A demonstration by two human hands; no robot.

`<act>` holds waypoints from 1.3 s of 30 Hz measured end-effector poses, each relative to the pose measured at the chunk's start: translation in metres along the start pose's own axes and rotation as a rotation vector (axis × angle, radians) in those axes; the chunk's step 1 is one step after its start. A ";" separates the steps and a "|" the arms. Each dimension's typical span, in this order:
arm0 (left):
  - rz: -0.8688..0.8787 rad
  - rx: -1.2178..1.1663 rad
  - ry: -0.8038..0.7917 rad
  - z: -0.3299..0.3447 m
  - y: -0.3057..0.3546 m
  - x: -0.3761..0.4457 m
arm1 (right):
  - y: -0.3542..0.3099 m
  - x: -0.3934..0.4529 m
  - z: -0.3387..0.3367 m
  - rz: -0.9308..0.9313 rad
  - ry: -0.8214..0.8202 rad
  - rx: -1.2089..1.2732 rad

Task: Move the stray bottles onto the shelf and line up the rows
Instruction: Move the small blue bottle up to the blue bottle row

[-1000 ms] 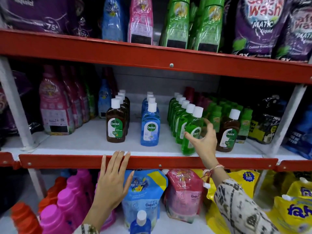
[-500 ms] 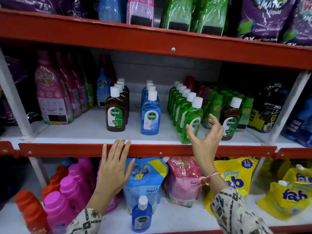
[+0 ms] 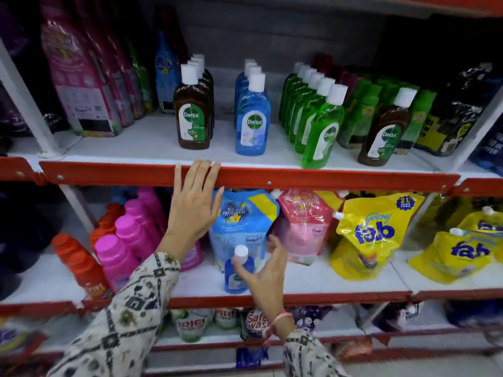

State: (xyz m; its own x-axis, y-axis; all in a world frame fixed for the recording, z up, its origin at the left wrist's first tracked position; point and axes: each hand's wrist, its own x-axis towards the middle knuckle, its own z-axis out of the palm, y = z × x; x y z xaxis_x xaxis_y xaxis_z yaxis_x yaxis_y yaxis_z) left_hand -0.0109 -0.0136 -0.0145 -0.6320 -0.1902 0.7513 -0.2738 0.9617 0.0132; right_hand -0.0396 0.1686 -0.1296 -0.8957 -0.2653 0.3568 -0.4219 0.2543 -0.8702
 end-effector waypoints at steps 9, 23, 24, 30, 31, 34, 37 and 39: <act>0.017 -0.020 0.026 0.005 -0.004 -0.002 | 0.021 -0.030 0.056 0.267 0.066 -0.043; -0.021 -0.089 0.015 0.001 -0.001 -0.005 | -0.051 0.017 -0.023 0.011 0.136 0.277; -0.022 -0.093 0.017 0.000 0.000 -0.005 | -0.061 0.025 -0.030 -0.013 0.148 0.296; -0.012 -0.107 0.039 -0.001 0.000 -0.005 | -0.125 0.075 -0.067 -0.224 0.259 0.307; -0.013 -0.113 0.042 0.000 0.001 -0.005 | -0.134 0.083 -0.070 -0.247 0.266 0.318; -0.015 -0.123 0.058 0.001 0.001 -0.005 | -0.158 0.112 -0.074 -0.306 0.288 0.322; -0.016 -0.120 0.064 0.002 0.001 -0.003 | -0.170 0.142 -0.068 -0.320 0.271 0.270; -0.012 -0.123 0.063 0.002 -0.001 -0.002 | -0.172 0.159 -0.060 -0.275 0.224 0.222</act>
State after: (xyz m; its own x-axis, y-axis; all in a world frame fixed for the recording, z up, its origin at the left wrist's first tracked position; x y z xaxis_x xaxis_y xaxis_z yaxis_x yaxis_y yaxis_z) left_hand -0.0114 -0.0143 -0.0173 -0.5817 -0.1929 0.7902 -0.1878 0.9771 0.1002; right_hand -0.1175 0.1384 0.0970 -0.7725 -0.0801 0.6300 -0.6313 -0.0106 -0.7754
